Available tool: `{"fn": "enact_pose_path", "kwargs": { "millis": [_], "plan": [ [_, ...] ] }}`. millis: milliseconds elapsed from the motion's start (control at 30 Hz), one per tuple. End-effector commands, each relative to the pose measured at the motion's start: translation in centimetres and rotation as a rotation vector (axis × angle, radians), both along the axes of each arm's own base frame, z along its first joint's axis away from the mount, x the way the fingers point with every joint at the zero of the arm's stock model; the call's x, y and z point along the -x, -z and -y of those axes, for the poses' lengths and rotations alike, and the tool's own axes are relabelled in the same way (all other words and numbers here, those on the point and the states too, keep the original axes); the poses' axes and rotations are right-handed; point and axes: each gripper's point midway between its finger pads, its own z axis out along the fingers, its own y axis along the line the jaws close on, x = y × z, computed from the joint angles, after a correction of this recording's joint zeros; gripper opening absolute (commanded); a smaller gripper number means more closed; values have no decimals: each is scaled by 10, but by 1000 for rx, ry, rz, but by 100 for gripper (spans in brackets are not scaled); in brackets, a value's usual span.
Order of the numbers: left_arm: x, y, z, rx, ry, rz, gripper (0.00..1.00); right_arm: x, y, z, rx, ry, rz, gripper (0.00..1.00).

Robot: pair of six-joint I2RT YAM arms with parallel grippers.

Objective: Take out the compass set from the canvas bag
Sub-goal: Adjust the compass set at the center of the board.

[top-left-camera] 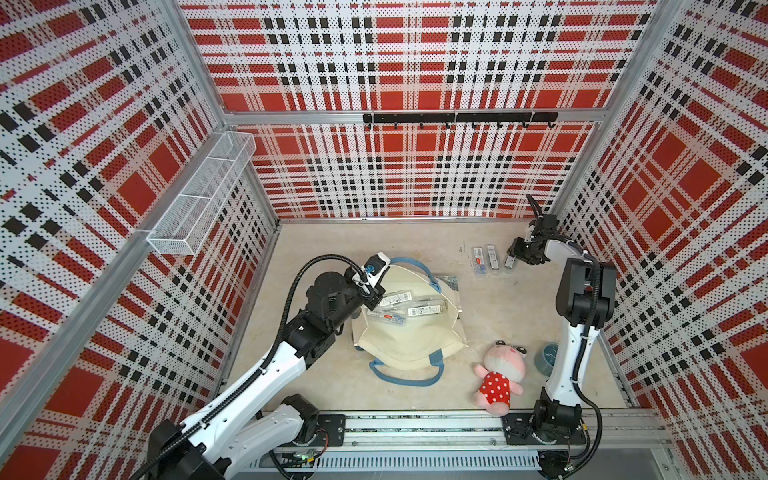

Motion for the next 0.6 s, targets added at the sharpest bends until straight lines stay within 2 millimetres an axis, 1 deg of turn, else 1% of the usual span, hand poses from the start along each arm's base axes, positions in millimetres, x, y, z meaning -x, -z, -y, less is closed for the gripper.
{"fn": "enact_pose_path", "kwargs": {
  "millis": [0,167,233,267,300,333,400,467,500,567],
  "plan": [
    [7,-39,0,81,12,114,0,-10,0,-14,-14,-34,22,51],
    [8,-40,-1,79,10,117,0,-13,-2,-17,-15,-40,28,50],
    [8,-39,-1,79,10,116,0,-14,-7,-19,-9,-54,38,49],
    [8,-39,-1,78,10,116,0,-13,-15,-19,1,-63,45,49],
    [8,-39,-1,78,10,115,0,-11,-25,-21,5,-72,57,49],
    [8,-39,-1,76,7,116,0,-6,-47,-23,15,-87,91,49],
    [8,-37,0,69,2,111,0,10,-94,-36,65,-128,177,50],
    [8,-36,1,61,-6,107,0,40,-135,-58,114,-192,277,50],
    [9,-34,0,58,-11,102,0,56,-147,-69,138,-224,308,49],
    [10,-32,3,52,-9,97,0,96,-176,-103,224,-328,400,50]
  ]
}}
